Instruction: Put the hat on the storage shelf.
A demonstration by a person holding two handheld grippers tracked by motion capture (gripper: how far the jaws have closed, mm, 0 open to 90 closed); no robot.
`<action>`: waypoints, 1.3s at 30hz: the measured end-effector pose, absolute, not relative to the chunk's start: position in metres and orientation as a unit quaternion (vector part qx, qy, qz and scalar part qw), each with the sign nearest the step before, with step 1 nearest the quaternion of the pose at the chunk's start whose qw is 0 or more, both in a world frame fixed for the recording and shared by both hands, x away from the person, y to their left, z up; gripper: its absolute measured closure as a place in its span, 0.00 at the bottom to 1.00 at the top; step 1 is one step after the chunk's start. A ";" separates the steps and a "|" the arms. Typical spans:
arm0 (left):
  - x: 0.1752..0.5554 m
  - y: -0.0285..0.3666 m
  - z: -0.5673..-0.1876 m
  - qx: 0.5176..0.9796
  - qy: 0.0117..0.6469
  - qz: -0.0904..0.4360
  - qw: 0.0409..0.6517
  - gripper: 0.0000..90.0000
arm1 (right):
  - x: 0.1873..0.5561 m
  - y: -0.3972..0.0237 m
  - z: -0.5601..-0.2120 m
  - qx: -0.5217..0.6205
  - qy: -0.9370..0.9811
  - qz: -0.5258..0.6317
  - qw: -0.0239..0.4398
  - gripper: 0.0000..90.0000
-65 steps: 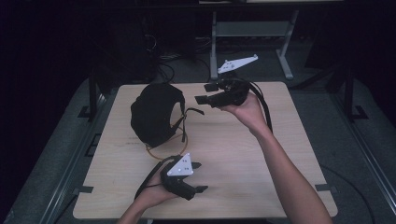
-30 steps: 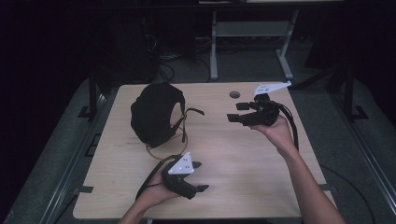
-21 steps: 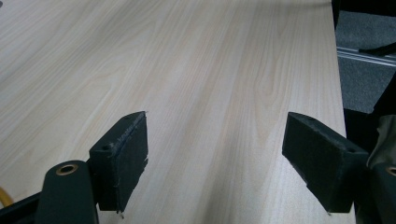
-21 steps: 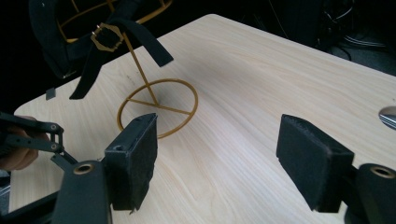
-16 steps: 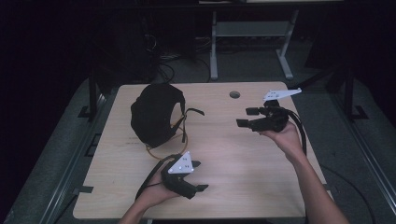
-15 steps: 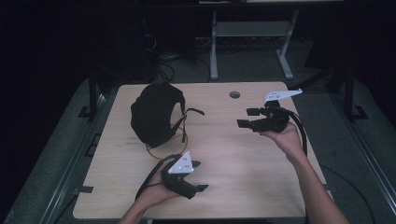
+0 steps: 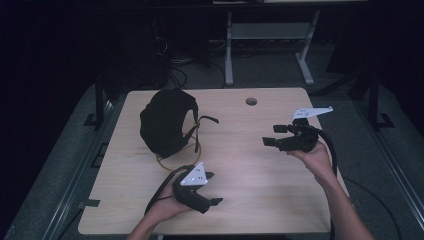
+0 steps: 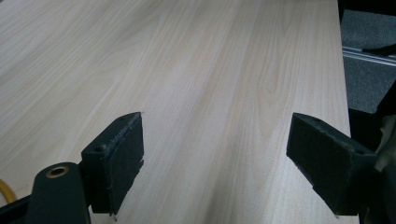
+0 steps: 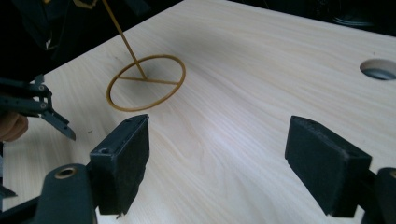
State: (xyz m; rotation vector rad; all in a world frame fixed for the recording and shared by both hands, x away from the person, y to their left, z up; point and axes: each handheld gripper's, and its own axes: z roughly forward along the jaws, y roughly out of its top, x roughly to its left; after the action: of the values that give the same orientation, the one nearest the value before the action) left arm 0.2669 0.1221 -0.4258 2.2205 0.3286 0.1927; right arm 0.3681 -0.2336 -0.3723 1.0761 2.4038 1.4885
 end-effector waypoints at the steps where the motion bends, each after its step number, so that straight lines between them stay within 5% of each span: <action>1: 0.267 0.123 -0.426 0.889 0.133 0.077 0.431 0.21 | 0.367 -0.235 -0.374 0.356 0.793 0.492 0.058 0.24; 39: 0.270 0.132 -0.426 0.884 0.152 0.084 0.434 0.21 | 0.286 -0.298 -0.444 0.396 0.774 0.492 0.040 0.21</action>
State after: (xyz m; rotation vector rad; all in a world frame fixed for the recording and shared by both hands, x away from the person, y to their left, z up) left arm 0.2696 0.1318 -0.4259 2.2025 0.3789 0.2089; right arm 0.2865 -0.2985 -0.4442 1.2120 2.3732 1.5078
